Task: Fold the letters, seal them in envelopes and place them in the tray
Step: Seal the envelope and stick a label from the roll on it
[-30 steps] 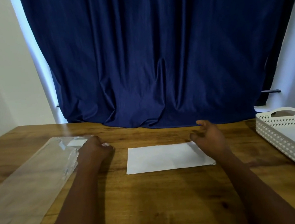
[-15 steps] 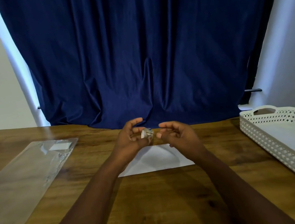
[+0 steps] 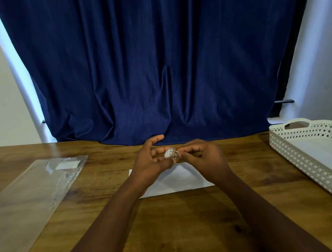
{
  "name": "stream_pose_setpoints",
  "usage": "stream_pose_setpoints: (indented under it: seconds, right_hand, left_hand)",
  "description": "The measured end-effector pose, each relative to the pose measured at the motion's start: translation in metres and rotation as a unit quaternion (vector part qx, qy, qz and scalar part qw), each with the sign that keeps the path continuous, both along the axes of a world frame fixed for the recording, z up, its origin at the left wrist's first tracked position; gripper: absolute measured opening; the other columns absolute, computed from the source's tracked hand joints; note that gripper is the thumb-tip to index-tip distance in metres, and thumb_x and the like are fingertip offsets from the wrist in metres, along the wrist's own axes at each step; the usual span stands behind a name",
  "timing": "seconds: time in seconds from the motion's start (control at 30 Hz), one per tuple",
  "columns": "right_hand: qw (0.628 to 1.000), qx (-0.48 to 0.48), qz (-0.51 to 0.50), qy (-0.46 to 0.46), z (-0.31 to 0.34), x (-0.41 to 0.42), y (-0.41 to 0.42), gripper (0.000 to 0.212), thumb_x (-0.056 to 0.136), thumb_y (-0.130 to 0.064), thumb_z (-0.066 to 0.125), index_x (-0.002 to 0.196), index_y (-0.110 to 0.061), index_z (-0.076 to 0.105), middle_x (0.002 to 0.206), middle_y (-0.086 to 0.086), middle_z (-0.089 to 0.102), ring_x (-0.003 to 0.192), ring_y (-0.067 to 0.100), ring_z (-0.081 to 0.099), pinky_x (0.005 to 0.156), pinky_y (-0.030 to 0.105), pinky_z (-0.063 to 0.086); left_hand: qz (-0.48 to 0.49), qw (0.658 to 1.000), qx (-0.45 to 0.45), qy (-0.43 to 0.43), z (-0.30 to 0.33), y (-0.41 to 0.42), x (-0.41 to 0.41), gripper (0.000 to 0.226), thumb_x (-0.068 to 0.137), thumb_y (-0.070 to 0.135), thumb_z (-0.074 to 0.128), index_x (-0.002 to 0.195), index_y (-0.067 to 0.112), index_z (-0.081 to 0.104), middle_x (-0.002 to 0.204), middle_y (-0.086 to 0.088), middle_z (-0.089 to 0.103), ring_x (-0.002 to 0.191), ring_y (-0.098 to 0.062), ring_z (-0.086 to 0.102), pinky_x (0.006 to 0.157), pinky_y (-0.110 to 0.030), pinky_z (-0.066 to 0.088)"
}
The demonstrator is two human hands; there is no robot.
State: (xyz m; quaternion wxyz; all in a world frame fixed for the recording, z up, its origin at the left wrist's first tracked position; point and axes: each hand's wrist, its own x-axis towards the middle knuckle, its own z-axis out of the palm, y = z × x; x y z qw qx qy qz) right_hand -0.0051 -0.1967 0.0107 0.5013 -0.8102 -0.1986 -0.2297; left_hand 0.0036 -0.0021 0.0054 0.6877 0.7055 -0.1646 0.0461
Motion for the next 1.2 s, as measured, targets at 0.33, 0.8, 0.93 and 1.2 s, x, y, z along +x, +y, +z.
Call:
stream_pose_setpoints:
  seconds: [0.33,0.8,0.93,1.2]
  right_hand:
    - [0.995,0.094,-0.003,0.033,0.006,0.001,-0.003,0.008,0.091,-0.016,0.073,0.088,-0.022,0.078,0.082,-0.009,0.077,0.075,0.003,0.071,0.065,0.018,0.056]
    - [0.973,0.187,-0.1,0.092,0.004,0.012,-0.032,0.004,0.093,-0.027,0.071,0.094,-0.025,0.074,0.081,-0.006,0.077,0.069,0.004,0.071,0.052,0.015,0.053]
    - [0.977,0.172,-0.096,0.085,0.004,0.011,-0.029,0.002,0.092,-0.028,0.071,0.091,-0.029,0.073,0.08,-0.009,0.076,0.07,0.003,0.071,0.051,0.015,0.052]
    - [0.98,0.158,-0.102,0.07,0.008,0.012,-0.032,0.004,0.09,-0.029,0.073,0.087,-0.03,0.074,0.08,-0.014,0.076,0.072,0.007,0.072,0.056,0.018,0.056]
  left_hand:
    - [-0.007,1.0,-0.002,0.005,0.0,0.002,0.002,0.08,0.078,-0.004,0.083,0.142,0.028,0.048,0.113,-0.006,0.077,0.103,-0.02,0.075,0.087,-0.032,0.06]
    - [0.433,0.868,0.242,0.018,-0.016,0.115,0.018,0.058,0.081,0.024,0.075,0.131,0.028,0.047,0.111,-0.003,0.069,0.103,-0.029,0.065,0.091,-0.046,0.055]
    - [0.445,0.843,0.298,0.051,-0.028,0.122,0.024,0.048,0.088,0.026,0.068,0.132,0.024,0.049,0.121,-0.01,0.068,0.112,-0.034,0.063,0.093,-0.047,0.051]
    - [0.401,0.83,0.382,-0.069,-0.008,0.087,0.012,0.064,0.085,0.023,0.071,0.144,0.016,0.047,0.142,-0.018,0.05,0.127,-0.04,0.049,0.101,-0.054,0.046]
